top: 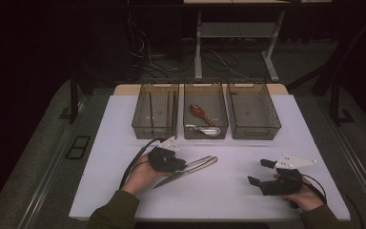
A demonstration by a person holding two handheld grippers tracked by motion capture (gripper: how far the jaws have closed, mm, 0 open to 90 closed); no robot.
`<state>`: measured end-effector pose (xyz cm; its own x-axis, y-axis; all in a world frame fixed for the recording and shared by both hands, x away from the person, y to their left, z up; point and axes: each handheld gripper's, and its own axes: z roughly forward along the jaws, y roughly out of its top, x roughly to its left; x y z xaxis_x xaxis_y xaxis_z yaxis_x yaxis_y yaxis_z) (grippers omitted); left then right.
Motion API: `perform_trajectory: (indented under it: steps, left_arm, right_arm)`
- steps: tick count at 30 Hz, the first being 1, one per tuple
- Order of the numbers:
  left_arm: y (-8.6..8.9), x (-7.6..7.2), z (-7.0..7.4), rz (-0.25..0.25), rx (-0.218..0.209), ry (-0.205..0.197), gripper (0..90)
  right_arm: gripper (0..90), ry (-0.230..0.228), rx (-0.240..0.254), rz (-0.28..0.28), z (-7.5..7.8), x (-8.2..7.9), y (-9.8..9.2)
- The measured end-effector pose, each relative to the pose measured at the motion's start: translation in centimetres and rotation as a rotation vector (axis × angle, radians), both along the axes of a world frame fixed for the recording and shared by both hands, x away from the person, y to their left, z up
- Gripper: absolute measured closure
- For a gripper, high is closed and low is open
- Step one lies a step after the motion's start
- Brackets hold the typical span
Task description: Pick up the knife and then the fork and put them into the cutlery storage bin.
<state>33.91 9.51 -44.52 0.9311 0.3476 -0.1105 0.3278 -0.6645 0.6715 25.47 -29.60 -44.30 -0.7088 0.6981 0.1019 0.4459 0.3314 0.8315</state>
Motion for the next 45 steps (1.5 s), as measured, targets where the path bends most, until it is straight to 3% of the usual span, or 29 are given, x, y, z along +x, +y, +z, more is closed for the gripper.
perform_trajectory:
  steps: [4, 12, 20, 26, 29, 32, 34, 38, 45]
  left_arm:
    - [0.1, 0.0, -0.1, -0.008, 0.0, -0.023, 83.1]
    - [0.3, 0.1, -0.2, -0.009, -0.021, -0.009, 84.2]
    - [0.2, 0.0, 0.0, 0.014, -0.006, -0.025, 84.3]
    - [0.7, 0.1, 0.7, 0.027, -0.04, -0.029, 84.2]
    - [0.8, 0.0, 1.0, 0.023, -0.043, -0.032, 84.3]
    - [0.8, 0.0, 1.3, 0.02, -0.068, -0.03, 84.3]
    - [0.8, -0.1, 1.5, 0.017, -0.066, -0.039, 84.3]
    - [0.6, -0.1, 2.0, -0.011, -0.077, -0.038, 84.3]
    - [-0.5, -0.5, 3.0, -0.085, -0.099, -0.04, 84.3]
  right_arm:
    - [16.4, -0.004, -0.001, 0.006, 0.0, 0.0, 0.0]
    - [16.4, -0.008, -0.005, 0.009, 0.0, 0.0, 0.0]
    - [16.3, -0.005, 0.002, 0.011, 0.1, 0.1, 0.1]
    - [16.3, 0.024, -0.007, 0.028, 0.3, 0.3, 0.3]
    - [13.2, 0.047, -0.03, 0.059, 0.7, 0.6, 0.7]
    - [13.2, 0.033, -0.071, 0.089, 1.2, 0.7, 1.3]
    - [13.2, 0.031, -0.073, 0.127, 1.5, 1.0, 1.5]
    - [14.1, 0.058, -0.052, 0.183, 2.5, 1.9, 2.1]
    - [15.1, 0.074, -0.107, 0.307, 3.9, 4.1, 4.4]
